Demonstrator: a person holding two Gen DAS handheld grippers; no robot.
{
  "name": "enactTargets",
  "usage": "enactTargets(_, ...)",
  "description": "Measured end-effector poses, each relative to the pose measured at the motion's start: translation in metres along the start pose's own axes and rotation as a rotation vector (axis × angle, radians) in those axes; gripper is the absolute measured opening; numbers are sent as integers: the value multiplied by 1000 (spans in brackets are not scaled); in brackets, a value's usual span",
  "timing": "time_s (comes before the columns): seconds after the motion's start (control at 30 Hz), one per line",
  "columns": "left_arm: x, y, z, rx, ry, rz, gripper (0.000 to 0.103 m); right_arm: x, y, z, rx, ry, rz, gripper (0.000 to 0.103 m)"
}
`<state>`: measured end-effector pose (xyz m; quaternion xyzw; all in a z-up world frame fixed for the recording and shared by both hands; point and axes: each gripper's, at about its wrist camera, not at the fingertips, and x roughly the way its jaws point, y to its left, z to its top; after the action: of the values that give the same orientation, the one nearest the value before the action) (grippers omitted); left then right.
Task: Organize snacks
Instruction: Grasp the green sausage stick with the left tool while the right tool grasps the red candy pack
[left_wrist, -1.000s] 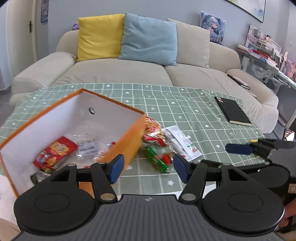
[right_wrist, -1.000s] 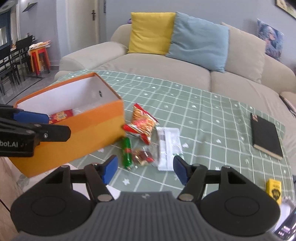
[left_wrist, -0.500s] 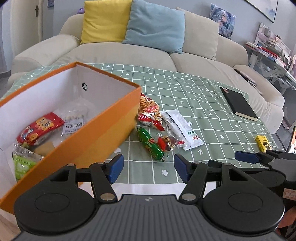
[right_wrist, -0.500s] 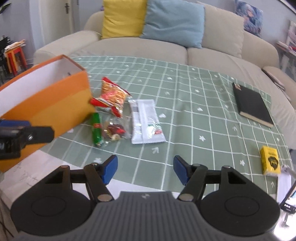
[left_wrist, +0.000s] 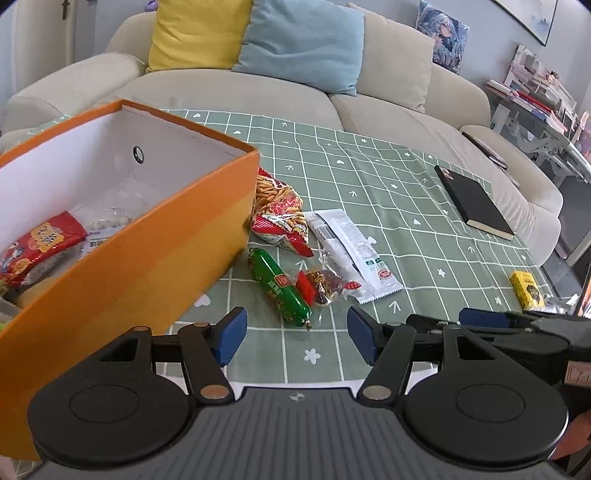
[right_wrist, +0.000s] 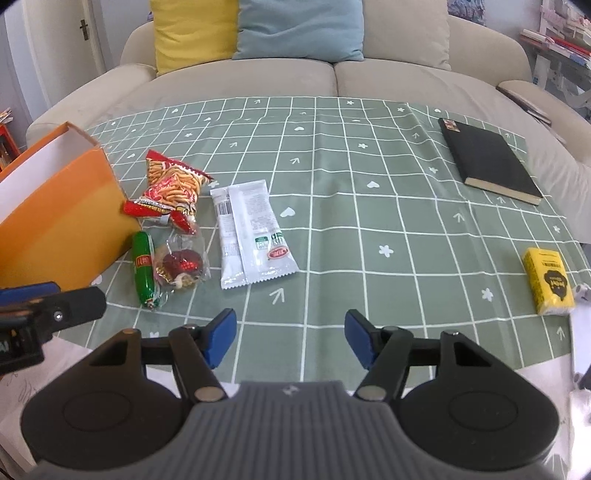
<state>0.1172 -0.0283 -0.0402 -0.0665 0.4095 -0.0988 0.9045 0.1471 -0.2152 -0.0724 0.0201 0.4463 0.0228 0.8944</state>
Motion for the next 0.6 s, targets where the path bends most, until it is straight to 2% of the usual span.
enactTargets(0.1, 11, 4, 7, -31, 16, -5, 73, 5, 4, 2, -23, -12, 27, 55)
enactTargets(0.17, 18, 6, 10, -47, 25, 24, 73, 4, 7, 4, -43, -40, 73, 54)
enactTargets(0.27, 31, 9, 16, -56, 54, 74, 65, 1, 17, 6, -104, -93, 119, 54)
enactTargets(0.4, 36, 12, 22, -72, 52, 69, 65, 0, 31, 7, -182, -142, 182, 53)
enactTargets(0.6, 30, 15, 21, -64, 28, 124, 62, 12, 51, 13, -247, -169, 239, 52)
